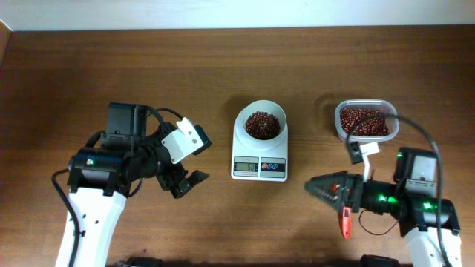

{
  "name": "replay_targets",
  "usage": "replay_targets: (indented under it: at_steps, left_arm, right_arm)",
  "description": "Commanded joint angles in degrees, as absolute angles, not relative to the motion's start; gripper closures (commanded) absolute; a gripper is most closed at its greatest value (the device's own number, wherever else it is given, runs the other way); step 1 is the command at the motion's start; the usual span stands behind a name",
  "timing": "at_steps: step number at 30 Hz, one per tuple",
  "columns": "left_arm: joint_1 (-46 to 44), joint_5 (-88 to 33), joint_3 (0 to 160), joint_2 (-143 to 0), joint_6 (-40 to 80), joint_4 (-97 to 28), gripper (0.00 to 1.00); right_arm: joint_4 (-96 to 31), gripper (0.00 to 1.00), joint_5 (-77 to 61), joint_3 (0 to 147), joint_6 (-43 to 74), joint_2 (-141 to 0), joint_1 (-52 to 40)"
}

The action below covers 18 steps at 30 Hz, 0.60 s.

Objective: Scoop and weigh 50g on scale
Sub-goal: 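Open the right gripper and release the red scoop on the table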

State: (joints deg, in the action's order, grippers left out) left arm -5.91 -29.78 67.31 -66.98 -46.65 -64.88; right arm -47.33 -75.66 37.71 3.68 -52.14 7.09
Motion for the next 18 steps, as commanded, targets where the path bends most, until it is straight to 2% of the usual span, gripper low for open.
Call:
replay_targets:
  at_steps: [1, 6, 18]
  left_arm:
    - [-5.6, -30.0, 68.4, -67.0, -46.3, -64.8, 0.01]
    - [-5.6, -30.0, 68.4, -67.0, -46.3, -64.8, 0.01]
    - [-5.6, -30.0, 68.4, -67.0, -46.3, -64.8, 0.01]
  right_arm:
    - [-47.4, 0.01, -74.8, 38.7, -5.0, -50.7, 1.1]
    - [-47.1, 0.01, -71.0, 38.7, -5.0, -47.8, -6.2]
    - [-45.6, 0.01, -65.0, 38.7, -5.2, -31.9, -6.7]
